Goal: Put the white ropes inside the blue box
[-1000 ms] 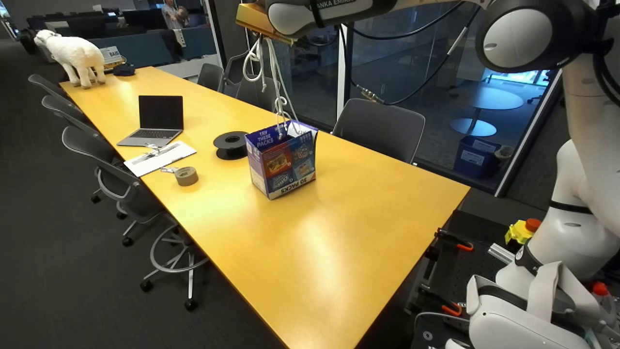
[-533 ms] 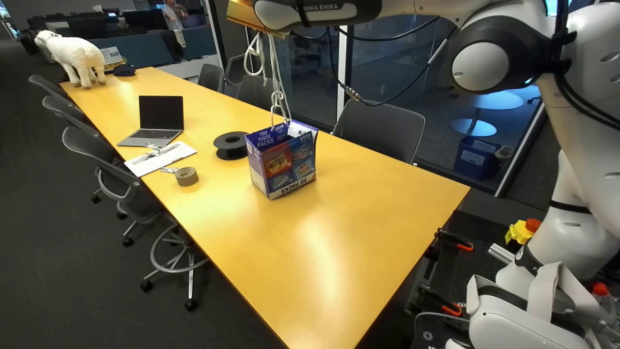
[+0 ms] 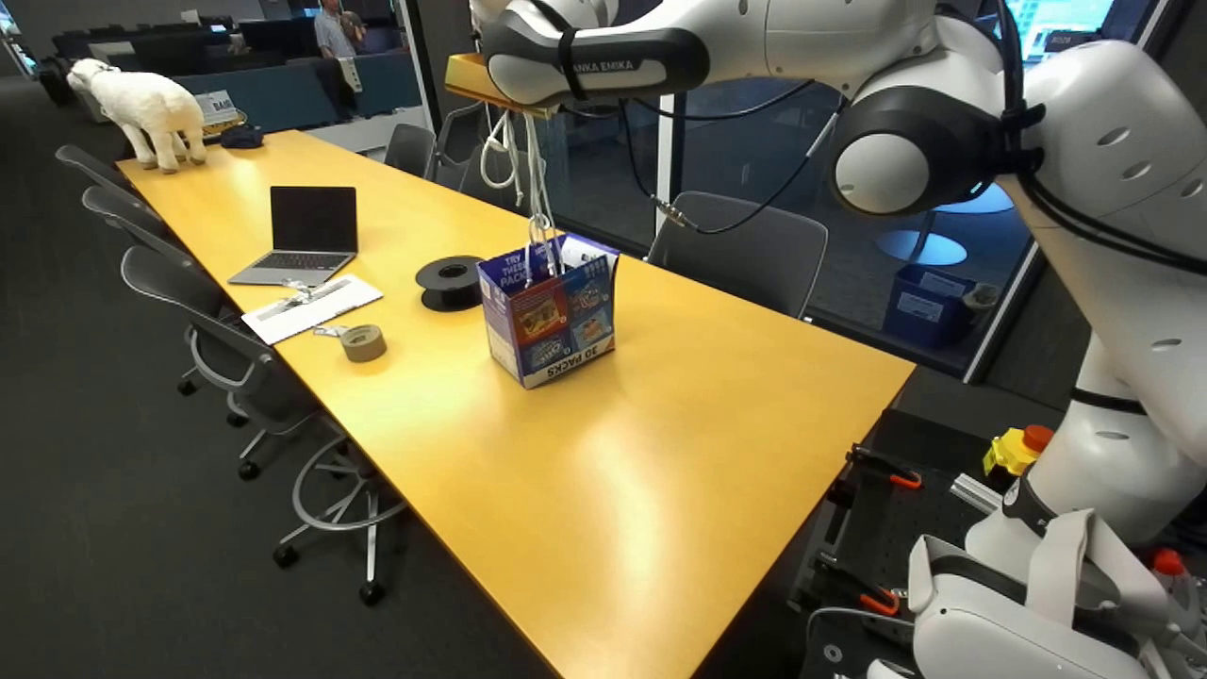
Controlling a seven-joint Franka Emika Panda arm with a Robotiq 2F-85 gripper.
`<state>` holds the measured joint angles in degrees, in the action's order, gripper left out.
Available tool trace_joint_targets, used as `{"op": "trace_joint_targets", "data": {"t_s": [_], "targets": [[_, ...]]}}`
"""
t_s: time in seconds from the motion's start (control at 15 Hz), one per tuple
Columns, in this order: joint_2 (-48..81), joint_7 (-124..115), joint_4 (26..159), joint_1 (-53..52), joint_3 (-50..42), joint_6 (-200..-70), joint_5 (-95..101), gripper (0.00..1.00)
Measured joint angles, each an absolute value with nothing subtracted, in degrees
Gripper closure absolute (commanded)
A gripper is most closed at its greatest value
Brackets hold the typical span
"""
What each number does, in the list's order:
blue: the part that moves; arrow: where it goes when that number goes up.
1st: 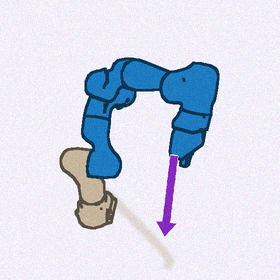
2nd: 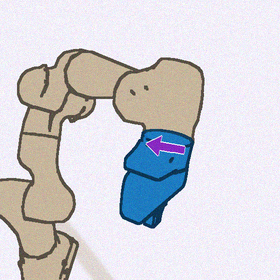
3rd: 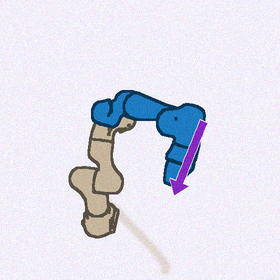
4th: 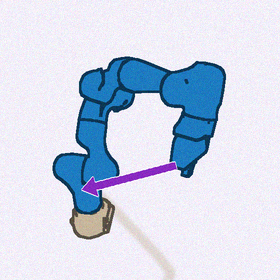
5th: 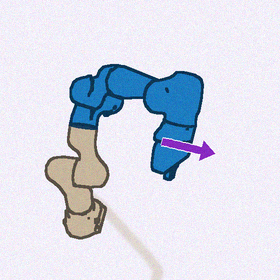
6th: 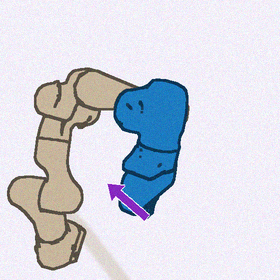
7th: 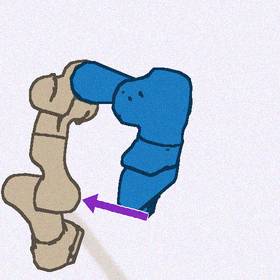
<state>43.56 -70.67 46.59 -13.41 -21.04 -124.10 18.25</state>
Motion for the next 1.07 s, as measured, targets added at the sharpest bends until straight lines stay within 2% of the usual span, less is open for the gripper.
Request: {"op": "trace_joint_targets", "data": {"t_s": [1.07], "targets": [[51.44, -63.55, 45.56, -6.42, -13.64, -116.81, 10.27, 0.92]]}}
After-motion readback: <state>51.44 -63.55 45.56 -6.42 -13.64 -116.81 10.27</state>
